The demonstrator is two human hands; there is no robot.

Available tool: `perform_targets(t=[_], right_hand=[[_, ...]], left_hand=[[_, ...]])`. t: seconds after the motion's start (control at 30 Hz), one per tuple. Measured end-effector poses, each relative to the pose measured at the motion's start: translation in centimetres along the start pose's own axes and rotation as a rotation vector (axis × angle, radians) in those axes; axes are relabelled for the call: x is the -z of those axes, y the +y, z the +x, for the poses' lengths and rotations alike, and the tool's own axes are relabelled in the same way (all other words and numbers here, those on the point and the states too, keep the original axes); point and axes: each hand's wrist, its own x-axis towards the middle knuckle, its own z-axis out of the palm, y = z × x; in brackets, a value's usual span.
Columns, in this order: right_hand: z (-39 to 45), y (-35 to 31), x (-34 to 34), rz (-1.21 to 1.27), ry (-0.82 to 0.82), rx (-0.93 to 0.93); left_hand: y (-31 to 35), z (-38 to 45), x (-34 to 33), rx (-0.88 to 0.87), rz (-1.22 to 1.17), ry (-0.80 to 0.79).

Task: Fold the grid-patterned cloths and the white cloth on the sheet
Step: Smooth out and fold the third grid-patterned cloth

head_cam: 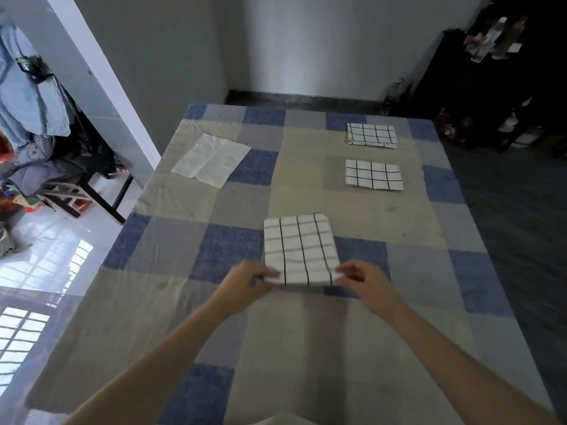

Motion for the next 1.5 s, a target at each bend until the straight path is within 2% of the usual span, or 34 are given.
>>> perform_targets(t=[0.1,0.33,0.47,0.7,0.8,0.93,1.03,1.1,1.23,1.4,1.5], right_hand=[[-1.8,3.6,-1.9,-0.097,-0.062,-0.099],[-2.2,4.7,-2.6,-0.04,-0.064,-0.16],[-0.5,3.7,-3.4,0.046,-0.001,-0.241],[2.4,3.2,-4.5,0.02,0.18,-0.345],[2.7,3.2,-4.6,-0.056,0.17,-0.357],[2.3,3.1,-4.7,-0.117,0.142,-0.334],[1.8,3.3,-4.8,-0.166,0.114,-0.308],[1.7,3.4,-4.8,-0.184,0.104,-0.293],[1.6,3.6,-4.9,-0.247,0.076,-0.268],[1.8,3.6,-5.2,-0.294,0.081,-0.261],[2.0,3.6,-5.1,-0.303,0.061,-0.265]], left_hand=[[-2.2,-2.6,-3.1,0.083,-0.017,-0.08],[-3.4,-4.7,-5.0,0.111,-0.016,-0.009],[-3.4,-3.9,-5.3,0.184,-0.114,0.036],[-2.9,-1.2,-4.9,0.225,-0.175,0.136],[-2.7,-0.1,-4.6,0.253,-0.152,0.162],[-3.1,0.1,-4.6,0.283,-0.086,0.078],[-3.4,-0.3,-5.0,0.203,0.086,0.051],[-3.5,-0.3,-5.4,0.132,0.214,0.097],[-3.2,0.6,-6.3,-0.169,0.49,0.164],[-2.4,3.9,-7.4,-0.43,0.535,-0.028],[-3.3,5.5,-7.2,-0.552,0.579,-0.069]])
